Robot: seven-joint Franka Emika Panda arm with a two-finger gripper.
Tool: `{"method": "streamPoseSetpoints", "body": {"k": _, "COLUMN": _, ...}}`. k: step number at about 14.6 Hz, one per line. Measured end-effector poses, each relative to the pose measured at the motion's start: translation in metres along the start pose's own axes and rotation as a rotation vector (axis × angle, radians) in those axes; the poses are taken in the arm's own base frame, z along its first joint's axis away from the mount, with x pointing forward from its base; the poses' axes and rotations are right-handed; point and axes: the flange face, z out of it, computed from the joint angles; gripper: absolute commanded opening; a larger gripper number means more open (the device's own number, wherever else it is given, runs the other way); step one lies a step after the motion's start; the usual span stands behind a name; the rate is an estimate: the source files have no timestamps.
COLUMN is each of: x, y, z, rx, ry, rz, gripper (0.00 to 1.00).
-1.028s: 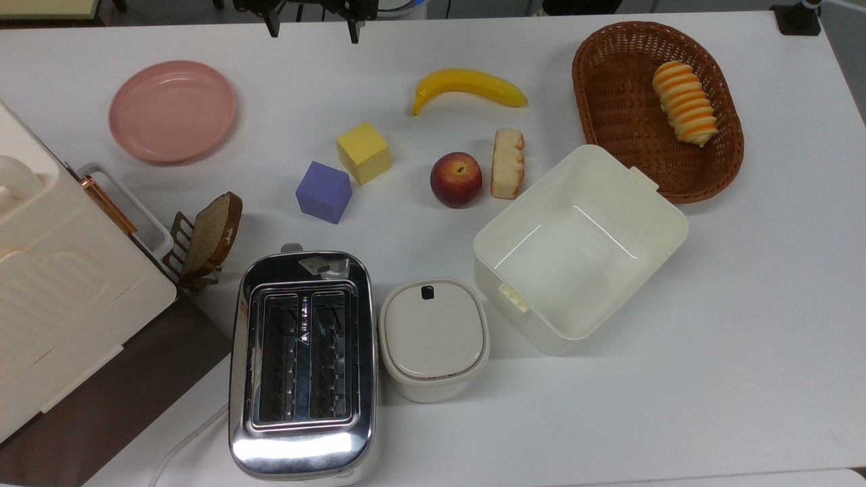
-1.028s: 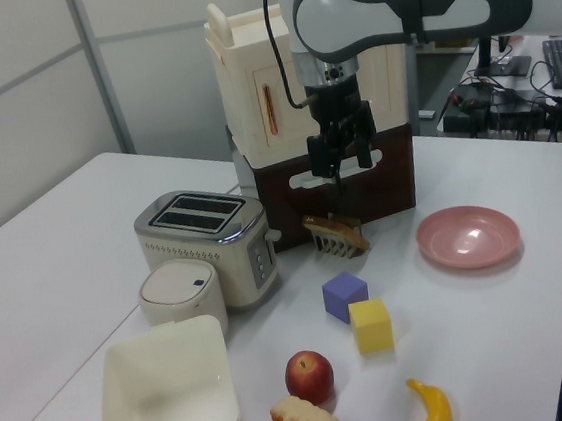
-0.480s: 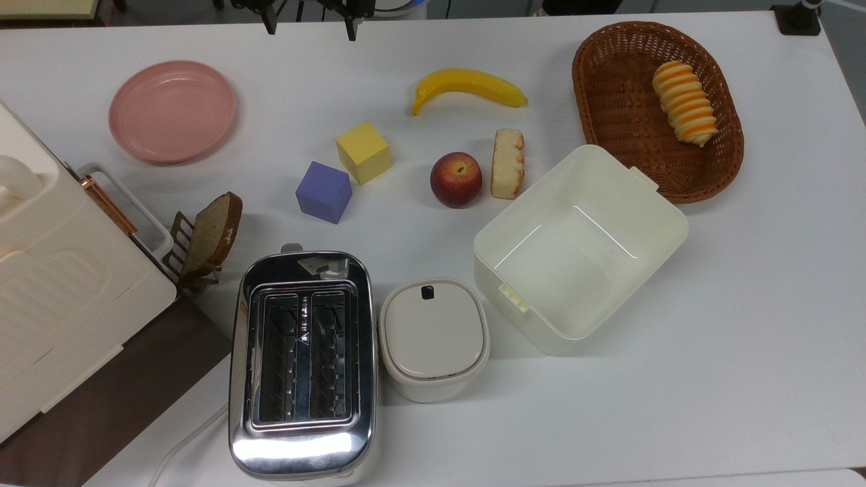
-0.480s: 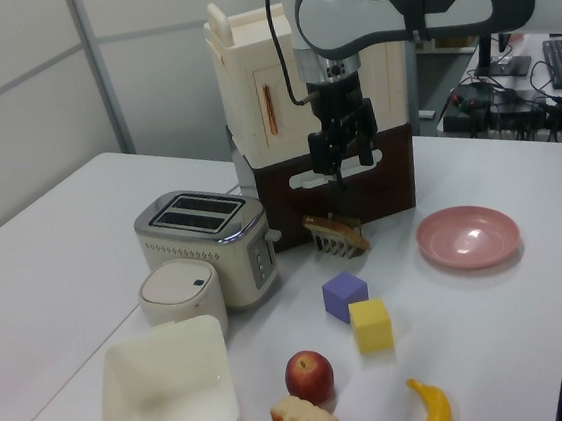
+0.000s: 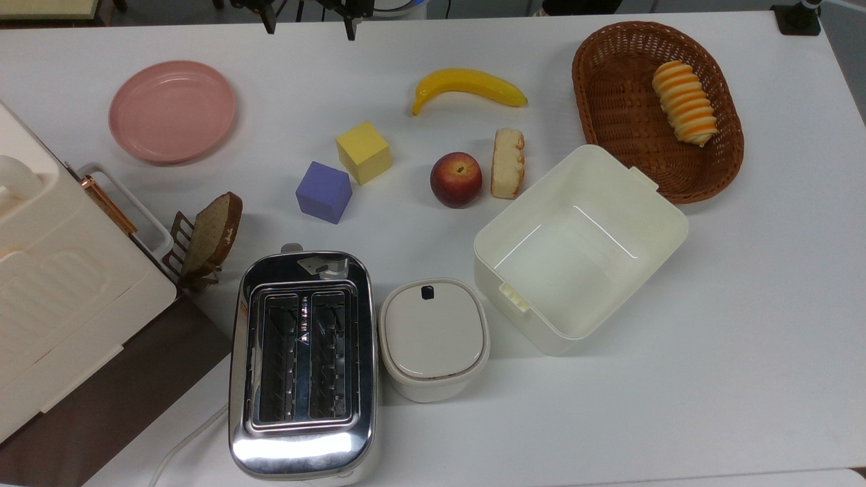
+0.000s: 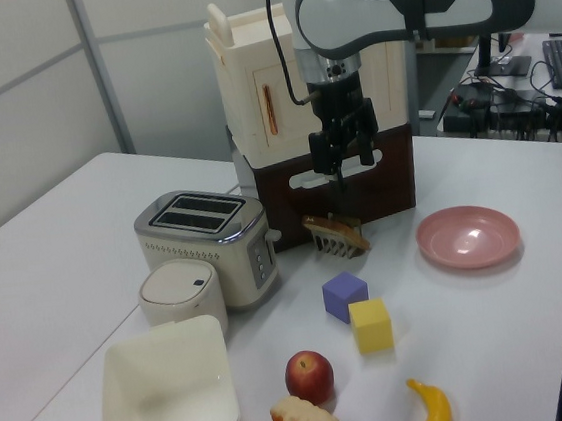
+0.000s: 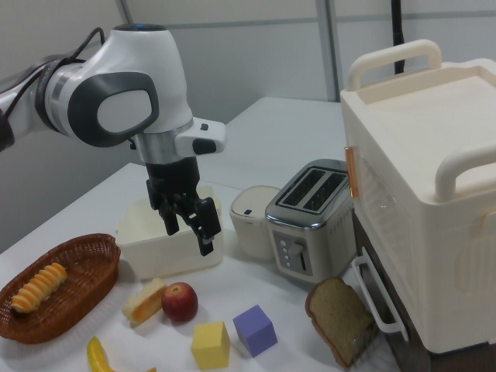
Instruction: Put the bread in the basket
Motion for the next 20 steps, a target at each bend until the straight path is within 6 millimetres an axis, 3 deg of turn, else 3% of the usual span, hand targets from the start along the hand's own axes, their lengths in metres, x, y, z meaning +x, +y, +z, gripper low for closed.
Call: {"method": "streamPoseSetpoints", "body": {"k": 20, "x": -0.003, "y": -0.0005, "z": 0.0007, "rx": 0.0, "ry": -0.019, "rz": -0.001, "gripper": 1.0}}
